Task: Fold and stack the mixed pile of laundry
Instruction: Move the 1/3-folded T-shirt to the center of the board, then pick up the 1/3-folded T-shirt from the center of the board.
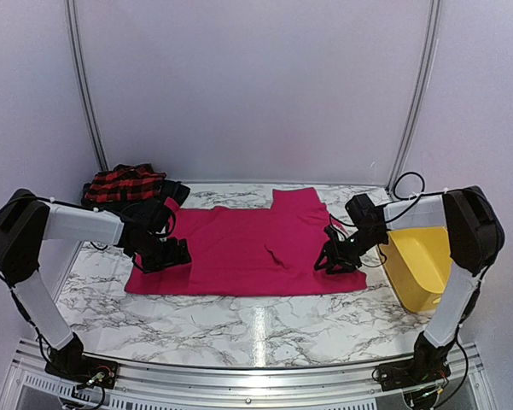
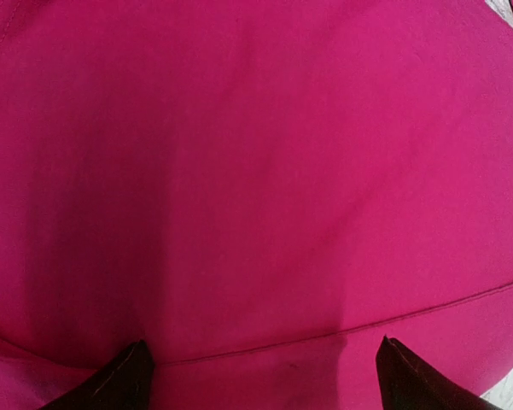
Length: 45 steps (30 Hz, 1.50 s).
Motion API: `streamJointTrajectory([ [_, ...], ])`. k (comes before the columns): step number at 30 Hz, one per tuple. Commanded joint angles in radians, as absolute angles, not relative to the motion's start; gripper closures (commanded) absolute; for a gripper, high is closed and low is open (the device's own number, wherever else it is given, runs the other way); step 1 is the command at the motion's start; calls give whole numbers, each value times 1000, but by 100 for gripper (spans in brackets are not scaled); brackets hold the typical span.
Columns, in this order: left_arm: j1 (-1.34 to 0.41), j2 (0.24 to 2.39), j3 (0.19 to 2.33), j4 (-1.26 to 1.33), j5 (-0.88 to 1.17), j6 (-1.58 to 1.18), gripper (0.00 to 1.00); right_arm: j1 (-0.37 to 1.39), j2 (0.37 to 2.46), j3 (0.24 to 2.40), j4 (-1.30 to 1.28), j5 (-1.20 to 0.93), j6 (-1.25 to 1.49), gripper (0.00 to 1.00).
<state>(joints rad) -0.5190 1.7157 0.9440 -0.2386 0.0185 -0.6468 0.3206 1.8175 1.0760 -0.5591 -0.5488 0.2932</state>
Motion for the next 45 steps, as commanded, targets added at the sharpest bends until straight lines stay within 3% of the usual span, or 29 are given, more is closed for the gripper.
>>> streamJointTrajectory([
  [1,-526,1649,767,-340,44,-782,6,331,1795,968,-560,-503,331,48],
  [10,-571,1340,509,-397,108,-930,6,491,1577,754,-584,-567,476,48],
  [14,-581,1217,521,-448,114,-935,3,537,1490,720,-604,-594,536,47],
  [18,-578,1144,633,-523,14,-868,1,500,1462,833,-677,-508,473,43],
  [29,-412,1372,1001,-533,-58,-559,1,278,1660,1252,-666,-372,248,29],
  [36,-177,1579,1118,-530,115,-453,1,231,1957,1533,-690,-339,191,34],
  [45,-98,1716,1190,-519,147,-422,7,232,2217,1791,-741,-302,171,44],
])
